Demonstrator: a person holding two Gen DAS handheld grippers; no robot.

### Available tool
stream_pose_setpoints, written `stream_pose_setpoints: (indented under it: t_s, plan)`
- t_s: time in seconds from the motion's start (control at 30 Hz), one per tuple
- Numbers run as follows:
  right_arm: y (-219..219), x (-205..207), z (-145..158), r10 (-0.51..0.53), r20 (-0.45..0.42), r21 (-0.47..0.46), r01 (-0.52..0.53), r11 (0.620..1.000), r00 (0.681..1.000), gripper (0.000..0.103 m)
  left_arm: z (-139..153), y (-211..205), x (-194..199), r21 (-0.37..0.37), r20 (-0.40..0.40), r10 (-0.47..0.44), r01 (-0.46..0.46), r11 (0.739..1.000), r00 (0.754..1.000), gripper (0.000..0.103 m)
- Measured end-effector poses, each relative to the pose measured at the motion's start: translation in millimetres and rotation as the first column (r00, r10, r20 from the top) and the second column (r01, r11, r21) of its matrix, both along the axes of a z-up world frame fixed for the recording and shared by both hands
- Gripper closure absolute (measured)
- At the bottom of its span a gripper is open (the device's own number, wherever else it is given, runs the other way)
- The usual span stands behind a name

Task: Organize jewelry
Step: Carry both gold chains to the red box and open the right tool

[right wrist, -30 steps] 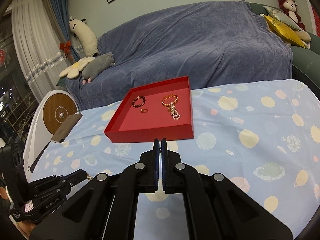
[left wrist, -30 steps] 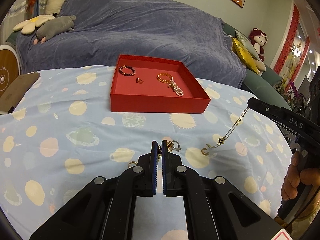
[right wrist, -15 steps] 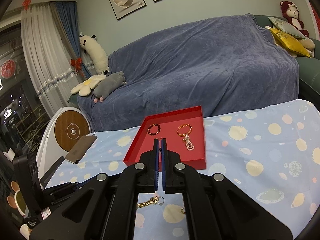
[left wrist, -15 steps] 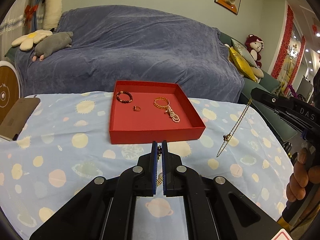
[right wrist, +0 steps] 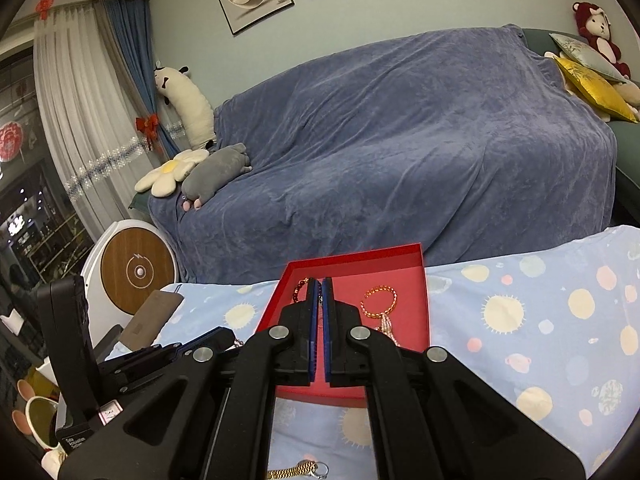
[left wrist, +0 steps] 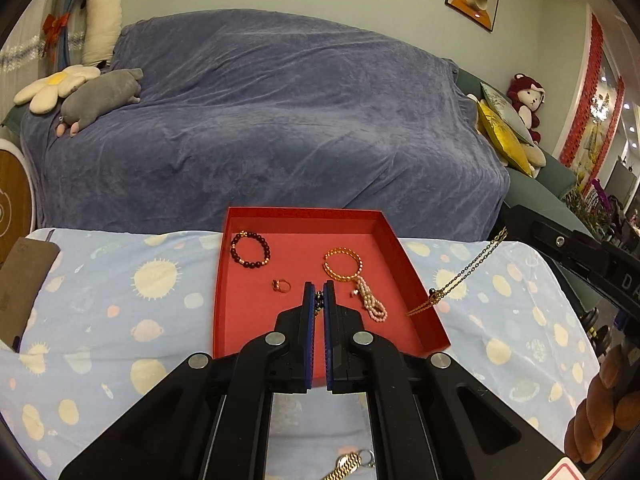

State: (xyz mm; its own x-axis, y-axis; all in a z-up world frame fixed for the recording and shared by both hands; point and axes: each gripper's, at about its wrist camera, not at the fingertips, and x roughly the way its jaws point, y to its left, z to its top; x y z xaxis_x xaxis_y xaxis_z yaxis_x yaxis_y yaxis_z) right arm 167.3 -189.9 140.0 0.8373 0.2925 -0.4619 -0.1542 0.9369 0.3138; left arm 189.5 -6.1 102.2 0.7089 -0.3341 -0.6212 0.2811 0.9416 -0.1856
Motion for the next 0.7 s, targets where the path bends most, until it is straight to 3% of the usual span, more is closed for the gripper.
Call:
stream_pose_setpoints:
  t_s: [0.27, 0.37, 0.7]
  plan:
    - [7.5, 39.7, -28.9, 0.019, -0.068, -0.031, -0.021, 0.999, 0.997, 0.102, -22.1, 3.0, 40.3, -0.004, -0.039, 0.029, -0.029, 1.000, 0.999, 0.101]
    - [6.4, 53.1, -42.6, 0.008, -0.098, -0.021, -0.011, 1.000, 0.995, 0.102, -30.0, 0.3, 52.6, 0.029, -0.044, 0.033, -0.032, 0.999, 0.998, 0.101]
    - [11.8, 87.8, -79.2, 0.000, -0.154, -0.006, -0.001, 1.000, 0.988, 0.102, -60.3, 8.9, 87.3, 0.024, -0.111, 0.072, -0.070, 0.997, 0.991, 0.101]
